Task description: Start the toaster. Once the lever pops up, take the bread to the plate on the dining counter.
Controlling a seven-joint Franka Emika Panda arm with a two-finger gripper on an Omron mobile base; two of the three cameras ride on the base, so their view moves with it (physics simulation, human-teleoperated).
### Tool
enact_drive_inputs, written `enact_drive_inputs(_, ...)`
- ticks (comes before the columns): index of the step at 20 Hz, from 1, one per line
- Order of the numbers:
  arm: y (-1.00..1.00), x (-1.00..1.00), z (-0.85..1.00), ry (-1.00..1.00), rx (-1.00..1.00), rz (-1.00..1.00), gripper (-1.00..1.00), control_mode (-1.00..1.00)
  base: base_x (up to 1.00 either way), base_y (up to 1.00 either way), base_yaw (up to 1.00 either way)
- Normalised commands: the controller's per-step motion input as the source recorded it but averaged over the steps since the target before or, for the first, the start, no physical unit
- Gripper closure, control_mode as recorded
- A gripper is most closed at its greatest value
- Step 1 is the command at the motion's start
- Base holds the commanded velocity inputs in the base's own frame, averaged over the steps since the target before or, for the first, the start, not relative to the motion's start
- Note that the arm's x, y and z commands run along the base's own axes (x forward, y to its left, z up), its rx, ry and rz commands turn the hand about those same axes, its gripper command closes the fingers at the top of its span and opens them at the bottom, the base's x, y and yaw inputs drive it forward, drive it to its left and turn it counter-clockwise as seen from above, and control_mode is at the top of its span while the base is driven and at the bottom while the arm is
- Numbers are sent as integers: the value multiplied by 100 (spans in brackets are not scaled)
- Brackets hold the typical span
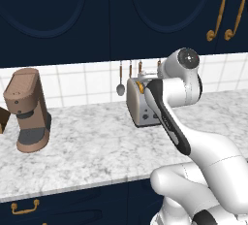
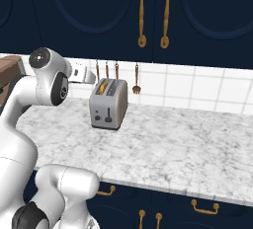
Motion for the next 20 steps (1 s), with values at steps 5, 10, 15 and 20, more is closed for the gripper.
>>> enact_drive_inputs(5,0,0,0,0,0,0,-100,-100,0,0,0)
enact_drive_inputs(10,0,0,0,0,0,0,-100,-100,0,0,0)
enact_drive_inputs(15,0,0,0,0,0,0,-100,-100,0,0,0)
enact_drive_inputs(20,0,0,0,0,0,0,-100,-100,0,0,0)
